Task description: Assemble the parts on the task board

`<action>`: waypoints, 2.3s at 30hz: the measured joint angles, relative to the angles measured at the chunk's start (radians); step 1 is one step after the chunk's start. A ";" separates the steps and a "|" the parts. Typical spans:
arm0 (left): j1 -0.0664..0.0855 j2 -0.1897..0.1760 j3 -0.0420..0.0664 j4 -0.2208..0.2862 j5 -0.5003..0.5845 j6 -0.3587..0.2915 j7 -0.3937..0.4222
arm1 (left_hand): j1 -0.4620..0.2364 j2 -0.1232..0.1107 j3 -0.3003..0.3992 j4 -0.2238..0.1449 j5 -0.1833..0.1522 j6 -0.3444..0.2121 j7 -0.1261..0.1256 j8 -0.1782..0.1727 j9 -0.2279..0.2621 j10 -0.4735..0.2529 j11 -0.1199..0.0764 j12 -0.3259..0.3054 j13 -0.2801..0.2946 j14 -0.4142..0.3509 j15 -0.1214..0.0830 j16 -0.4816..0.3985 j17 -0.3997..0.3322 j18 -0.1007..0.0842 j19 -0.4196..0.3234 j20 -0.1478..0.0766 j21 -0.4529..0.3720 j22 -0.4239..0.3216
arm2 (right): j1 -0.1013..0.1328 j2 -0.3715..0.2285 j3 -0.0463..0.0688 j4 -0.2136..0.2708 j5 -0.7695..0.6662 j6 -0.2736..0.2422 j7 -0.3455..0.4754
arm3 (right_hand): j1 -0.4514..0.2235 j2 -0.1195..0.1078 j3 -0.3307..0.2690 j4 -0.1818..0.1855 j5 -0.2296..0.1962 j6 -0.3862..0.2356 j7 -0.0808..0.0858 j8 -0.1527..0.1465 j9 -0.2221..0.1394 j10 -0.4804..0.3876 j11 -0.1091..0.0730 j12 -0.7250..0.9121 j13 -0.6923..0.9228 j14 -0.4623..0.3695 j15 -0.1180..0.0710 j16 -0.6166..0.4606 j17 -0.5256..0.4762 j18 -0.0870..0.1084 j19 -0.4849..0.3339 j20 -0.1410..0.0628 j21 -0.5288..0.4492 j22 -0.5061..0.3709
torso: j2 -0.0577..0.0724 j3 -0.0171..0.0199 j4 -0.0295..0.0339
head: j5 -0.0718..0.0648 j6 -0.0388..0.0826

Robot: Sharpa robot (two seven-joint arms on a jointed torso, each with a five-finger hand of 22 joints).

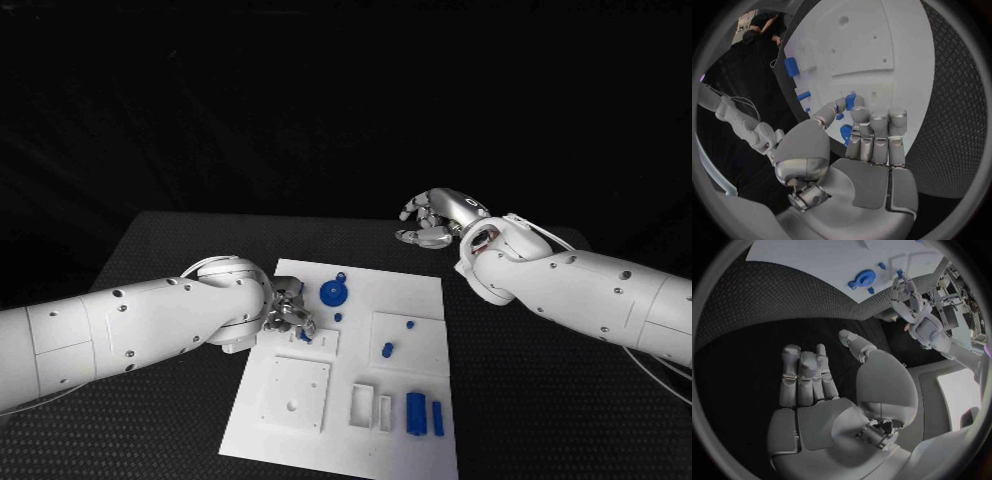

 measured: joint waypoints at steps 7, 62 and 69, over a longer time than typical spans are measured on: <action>-0.002 0.008 -0.001 -0.004 0.001 0.003 0.003 | -0.003 -0.003 0.000 0.000 0.000 0.000 0.000 0.000 0.001 0.000 0.000 -0.004 -0.003 0.001 -0.001 -0.004 -0.002 0.000 0.000 0.000 0.000 0.000 | 0.000 0.002 0.000 0.000 -0.002 0.003 -0.001 | 0.000 0.000 0.003 -0.003 0.000 0.000 0.000 0.000 0.000 0.000 0.000 0.000 -0.001 0.000 0.000 0.000 0.000 0.000 0.000 0.000 0.000 0.000 | 0.000 0.0000 0.0007 | -0.003 0.000; -0.005 0.010 -0.001 -0.008 0.000 0.019 0.000 | -0.022 0.012 0.002 0.002 0.006 0.005 0.005 0.006 0.023 0.001 -0.005 -0.004 -0.009 0.005 -0.006 -0.004 -0.005 0.000 0.000 -0.007 0.000 0.000 | 0.000 0.003 0.000 0.002 -0.014 0.019 -0.007 | 0.007 0.001 0.007 -0.007 0.000 0.002 0.000 0.000 0.001 0.000 0.000 0.004 -0.003 0.000 0.000 0.000 0.000 0.000 -0.001 0.002 0.000 0.000 | 0.000 -0.0006 0.0011 | -0.007 -0.004; -0.004 0.013 -0.001 -0.010 -0.001 0.021 -0.001 | -0.029 0.015 0.002 0.002 0.006 0.009 0.009 0.029 0.028 0.001 -0.004 -0.004 -0.010 0.005 -0.006 -0.004 -0.005 0.000 0.000 -0.007 0.004 0.000 | 0.000 0.003 0.000 0.003 -0.016 0.021 -0.008 | 0.012 0.004 0.008 -0.008 0.000 0.006 0.002 0.000 0.001 0.000 0.000 0.004 -0.004 0.000 0.000 0.000 0.000 0.000 -0.001 0.002 0.000 0.001 | 0.000 0.0006 -0.0007 | -0.004 -0.006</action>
